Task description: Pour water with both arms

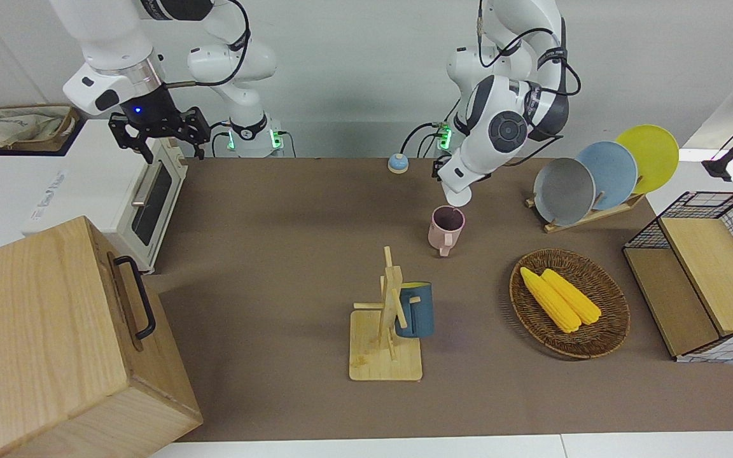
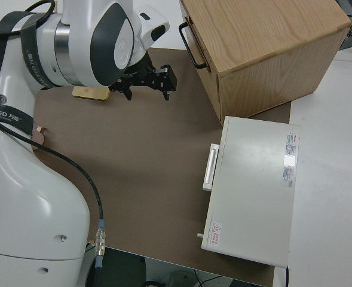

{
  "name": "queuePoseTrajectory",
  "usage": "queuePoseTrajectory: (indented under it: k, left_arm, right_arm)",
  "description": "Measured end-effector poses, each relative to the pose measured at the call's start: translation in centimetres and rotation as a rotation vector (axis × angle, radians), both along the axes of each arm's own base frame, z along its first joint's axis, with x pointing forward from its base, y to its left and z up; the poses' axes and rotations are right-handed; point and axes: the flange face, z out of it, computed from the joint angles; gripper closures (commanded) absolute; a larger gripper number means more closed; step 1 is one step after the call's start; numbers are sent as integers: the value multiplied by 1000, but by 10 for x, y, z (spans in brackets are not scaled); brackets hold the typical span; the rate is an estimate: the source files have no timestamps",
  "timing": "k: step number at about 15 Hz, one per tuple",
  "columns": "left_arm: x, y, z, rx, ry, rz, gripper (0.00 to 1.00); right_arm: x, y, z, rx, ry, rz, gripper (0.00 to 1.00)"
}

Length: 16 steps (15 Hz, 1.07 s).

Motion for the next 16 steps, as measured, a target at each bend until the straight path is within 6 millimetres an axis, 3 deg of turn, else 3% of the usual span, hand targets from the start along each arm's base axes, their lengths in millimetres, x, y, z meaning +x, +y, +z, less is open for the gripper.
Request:
queuePoseTrajectory:
  k: [5,16]
  left_arm:
    - [3,-2,-12,7,30,0,1000]
    - [3,-5,2,17,36,2,1000]
  right_arm:
    - [0,0,0,0,0,0,7]
    - [0,0,0,0,0,0,7]
